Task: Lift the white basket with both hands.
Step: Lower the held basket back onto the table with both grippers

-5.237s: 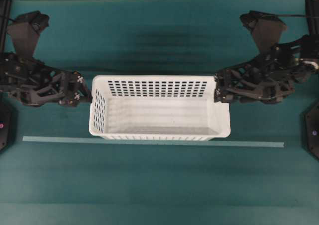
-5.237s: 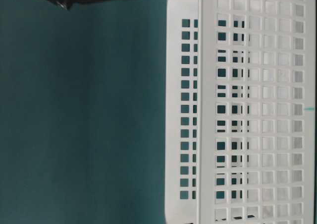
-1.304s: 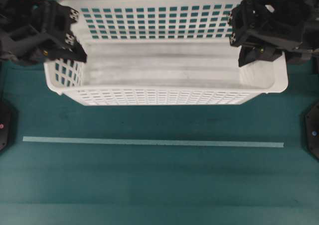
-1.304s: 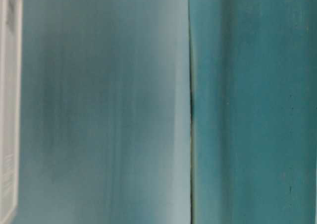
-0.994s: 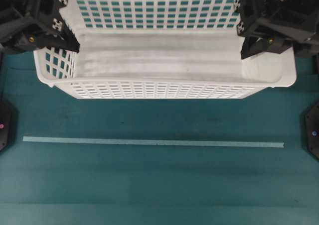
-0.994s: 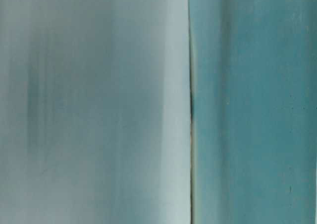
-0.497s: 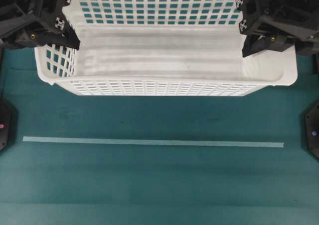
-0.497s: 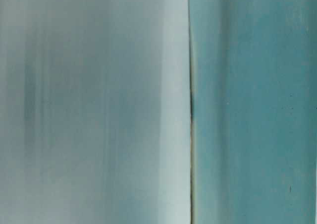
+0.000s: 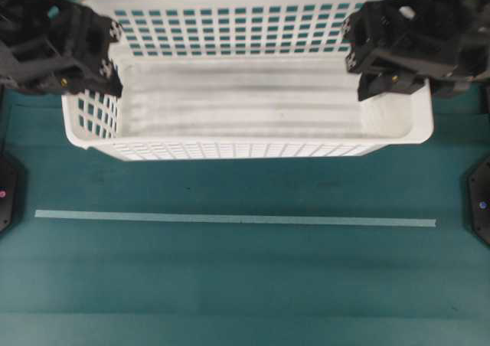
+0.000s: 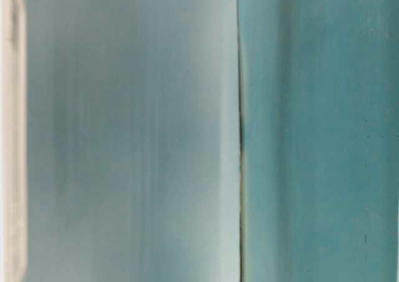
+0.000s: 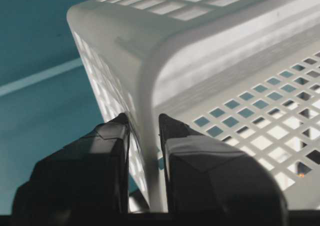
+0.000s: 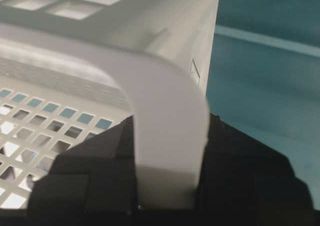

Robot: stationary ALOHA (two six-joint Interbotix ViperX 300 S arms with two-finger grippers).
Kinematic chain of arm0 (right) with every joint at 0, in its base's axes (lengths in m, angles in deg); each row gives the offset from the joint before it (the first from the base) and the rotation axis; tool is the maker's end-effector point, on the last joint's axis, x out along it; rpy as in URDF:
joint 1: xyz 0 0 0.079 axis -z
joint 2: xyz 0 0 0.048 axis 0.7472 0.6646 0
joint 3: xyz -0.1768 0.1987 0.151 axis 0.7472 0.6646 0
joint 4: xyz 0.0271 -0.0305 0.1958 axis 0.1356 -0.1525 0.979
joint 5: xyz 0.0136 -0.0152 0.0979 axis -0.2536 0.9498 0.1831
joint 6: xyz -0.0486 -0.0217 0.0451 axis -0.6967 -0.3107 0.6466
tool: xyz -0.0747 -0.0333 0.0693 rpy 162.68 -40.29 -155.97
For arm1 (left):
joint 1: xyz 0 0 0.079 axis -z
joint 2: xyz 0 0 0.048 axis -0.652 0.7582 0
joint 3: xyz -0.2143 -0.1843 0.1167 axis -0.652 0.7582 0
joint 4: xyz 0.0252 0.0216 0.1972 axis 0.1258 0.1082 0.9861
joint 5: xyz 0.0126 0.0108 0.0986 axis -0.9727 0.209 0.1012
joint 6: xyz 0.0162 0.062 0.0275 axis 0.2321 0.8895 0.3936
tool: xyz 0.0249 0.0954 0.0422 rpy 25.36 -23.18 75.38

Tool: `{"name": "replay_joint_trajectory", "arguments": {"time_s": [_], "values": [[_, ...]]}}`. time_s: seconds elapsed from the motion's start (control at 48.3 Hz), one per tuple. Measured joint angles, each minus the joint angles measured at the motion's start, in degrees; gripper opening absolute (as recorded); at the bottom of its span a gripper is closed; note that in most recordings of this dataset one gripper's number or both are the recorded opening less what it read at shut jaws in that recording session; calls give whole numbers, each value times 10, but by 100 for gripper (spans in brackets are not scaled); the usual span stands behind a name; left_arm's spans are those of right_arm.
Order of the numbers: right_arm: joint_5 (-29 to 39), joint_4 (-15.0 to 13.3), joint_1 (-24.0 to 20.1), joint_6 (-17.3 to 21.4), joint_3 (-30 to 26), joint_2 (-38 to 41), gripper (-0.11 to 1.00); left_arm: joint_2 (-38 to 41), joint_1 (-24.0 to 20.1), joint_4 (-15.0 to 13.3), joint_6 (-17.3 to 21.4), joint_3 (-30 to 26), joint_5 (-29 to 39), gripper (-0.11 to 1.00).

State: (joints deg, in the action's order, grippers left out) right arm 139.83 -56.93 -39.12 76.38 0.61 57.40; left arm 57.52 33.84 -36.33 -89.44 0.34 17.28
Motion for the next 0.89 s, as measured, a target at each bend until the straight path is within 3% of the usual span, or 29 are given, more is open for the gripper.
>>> {"name": "replay_joint_trajectory", "arguments": {"time_s": [0.352, 0.662, 0.89], "values": [[-102, 0, 0, -14, 120, -4, 20, -22, -6, 1, 11, 123, -82, 10], [-149, 1, -1, -21, 201, -3, 20, -22, -6, 0, 17, 229, -151, 10], [-242, 1, -5, -21, 281, -1, 20, -23, -6, 0, 17, 298, -225, 10]]}}
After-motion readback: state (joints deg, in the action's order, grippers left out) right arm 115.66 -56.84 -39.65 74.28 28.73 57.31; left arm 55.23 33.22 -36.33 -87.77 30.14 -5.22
